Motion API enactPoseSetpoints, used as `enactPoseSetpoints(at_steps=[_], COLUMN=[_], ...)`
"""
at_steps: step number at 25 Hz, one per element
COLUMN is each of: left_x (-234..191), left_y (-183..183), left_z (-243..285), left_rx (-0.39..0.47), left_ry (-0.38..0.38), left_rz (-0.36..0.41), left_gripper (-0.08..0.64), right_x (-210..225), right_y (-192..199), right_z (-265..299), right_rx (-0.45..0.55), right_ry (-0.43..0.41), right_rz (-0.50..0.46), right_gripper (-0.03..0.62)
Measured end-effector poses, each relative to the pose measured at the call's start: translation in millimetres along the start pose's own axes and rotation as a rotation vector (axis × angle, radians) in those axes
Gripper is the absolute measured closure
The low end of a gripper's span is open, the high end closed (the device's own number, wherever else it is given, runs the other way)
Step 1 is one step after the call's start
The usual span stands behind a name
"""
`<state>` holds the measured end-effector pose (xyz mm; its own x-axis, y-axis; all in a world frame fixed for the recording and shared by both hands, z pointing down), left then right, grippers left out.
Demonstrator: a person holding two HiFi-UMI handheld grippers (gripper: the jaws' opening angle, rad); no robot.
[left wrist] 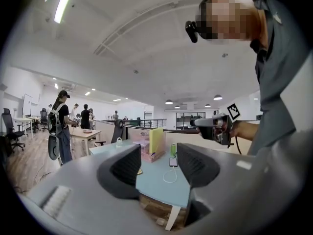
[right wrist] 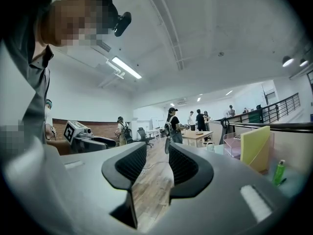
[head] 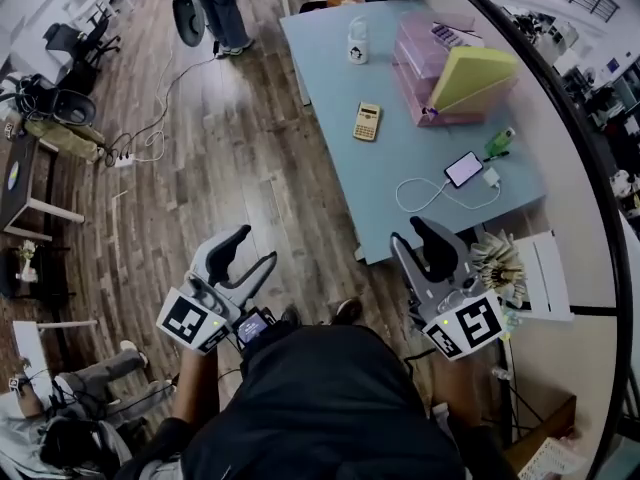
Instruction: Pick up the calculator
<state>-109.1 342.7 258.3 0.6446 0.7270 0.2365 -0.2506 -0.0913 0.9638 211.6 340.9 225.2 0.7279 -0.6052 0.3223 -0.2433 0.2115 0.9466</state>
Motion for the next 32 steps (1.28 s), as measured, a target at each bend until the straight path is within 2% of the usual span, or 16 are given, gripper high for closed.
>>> enactPoseSetpoints(at_steps=[7, 11, 15, 20, 26, 32], left_x=[3.4, 1.4, -16.8, -53.3, -117.6, -170.1], left_y=[-10.3, -11.5, -5.4, 1.7, 4.3, 19.4], left_z=[21.5, 33.8, 45.9, 66.3, 94.9, 119.1], left_rx=[-0.019, -0.056, -0.036, -0.017, 0.033, 0.071], left_ry=[-0.011, 0.016, 0.053, 0.127, 0.239, 0.321], left_rz=[0.027, -0.018, -0.007, -0.019, -0.004, -0.015], left_gripper=[0.287, 0.287, 0.287, 0.287, 0.287, 0.287], right_x=[29.8, 38.9, 42.1, 42.5, 31.3, 24.4], right_y=[-0.6, 1.8, 3.2, 4.3, -0.3, -3.5], right_z=[0.3, 6.4, 15.9, 35.9, 73.5, 118.4], right_rx=[0.001, -0.002, 0.001, 0.014, 0.049, 0.05], right_ry=[-0.014, -0.003, 0.037, 0.117, 0.231, 0.308], right_rz=[0.019, 0.035, 0.032, 0.026, 0.026, 0.005], right_gripper=[0.466, 0.466, 0.466, 0.466, 0.466, 0.466])
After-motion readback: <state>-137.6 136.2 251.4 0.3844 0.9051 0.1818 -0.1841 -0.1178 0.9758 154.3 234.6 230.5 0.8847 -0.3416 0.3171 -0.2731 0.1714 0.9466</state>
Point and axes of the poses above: the fingertips, and each gripper's own axes: z forward along the fingers, x to its right, y out of its underside, the point moved 8 cm from there along -z, backward along the fingers, and after that the axes turned 13 degrees about z, right-handed, at the moved point
